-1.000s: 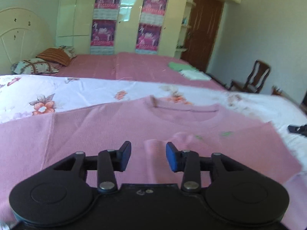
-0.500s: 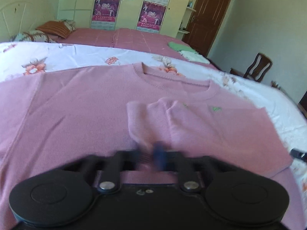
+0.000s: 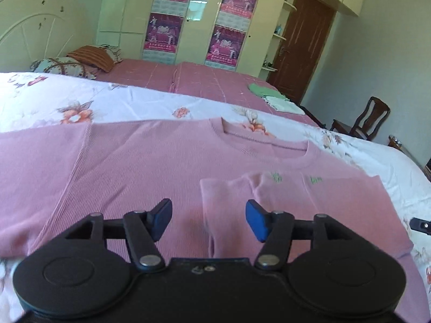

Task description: Fold small clothes

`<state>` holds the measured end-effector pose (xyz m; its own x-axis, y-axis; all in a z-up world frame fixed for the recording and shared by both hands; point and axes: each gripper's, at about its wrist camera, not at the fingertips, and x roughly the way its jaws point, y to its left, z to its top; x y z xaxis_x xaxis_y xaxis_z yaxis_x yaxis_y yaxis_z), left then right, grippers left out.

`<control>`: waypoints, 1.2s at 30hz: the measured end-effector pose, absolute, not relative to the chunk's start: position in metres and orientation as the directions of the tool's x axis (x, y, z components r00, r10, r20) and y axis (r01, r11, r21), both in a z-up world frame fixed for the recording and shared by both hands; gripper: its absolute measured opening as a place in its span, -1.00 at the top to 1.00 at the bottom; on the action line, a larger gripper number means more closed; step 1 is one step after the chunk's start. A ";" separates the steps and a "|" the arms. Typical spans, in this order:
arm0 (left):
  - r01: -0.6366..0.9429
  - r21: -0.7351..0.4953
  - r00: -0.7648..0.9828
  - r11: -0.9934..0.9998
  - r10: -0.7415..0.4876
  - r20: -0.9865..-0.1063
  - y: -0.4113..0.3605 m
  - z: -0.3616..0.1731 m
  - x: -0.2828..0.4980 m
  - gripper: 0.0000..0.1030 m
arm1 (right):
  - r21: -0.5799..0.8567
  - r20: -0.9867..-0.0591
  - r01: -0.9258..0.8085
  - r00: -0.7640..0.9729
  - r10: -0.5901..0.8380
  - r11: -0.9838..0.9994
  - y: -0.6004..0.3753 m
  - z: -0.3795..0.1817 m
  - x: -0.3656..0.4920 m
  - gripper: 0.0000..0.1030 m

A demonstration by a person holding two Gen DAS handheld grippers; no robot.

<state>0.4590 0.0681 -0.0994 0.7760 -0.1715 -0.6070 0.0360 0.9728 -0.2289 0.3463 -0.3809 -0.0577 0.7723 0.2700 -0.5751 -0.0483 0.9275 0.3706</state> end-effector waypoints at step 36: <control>0.212 -0.087 0.723 0.973 -0.216 -0.656 -0.039 -0.121 0.463 -0.10 | 0.241 -0.600 -0.215 0.733 0.319 0.946 -0.352 -0.074 0.385 0.69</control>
<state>0.4629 -0.0394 -0.1212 0.7229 -0.2164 -0.6562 0.2125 0.9733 -0.0869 0.3848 -0.3522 -0.0736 0.7333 0.3194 -0.6002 -0.2152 0.9465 0.2406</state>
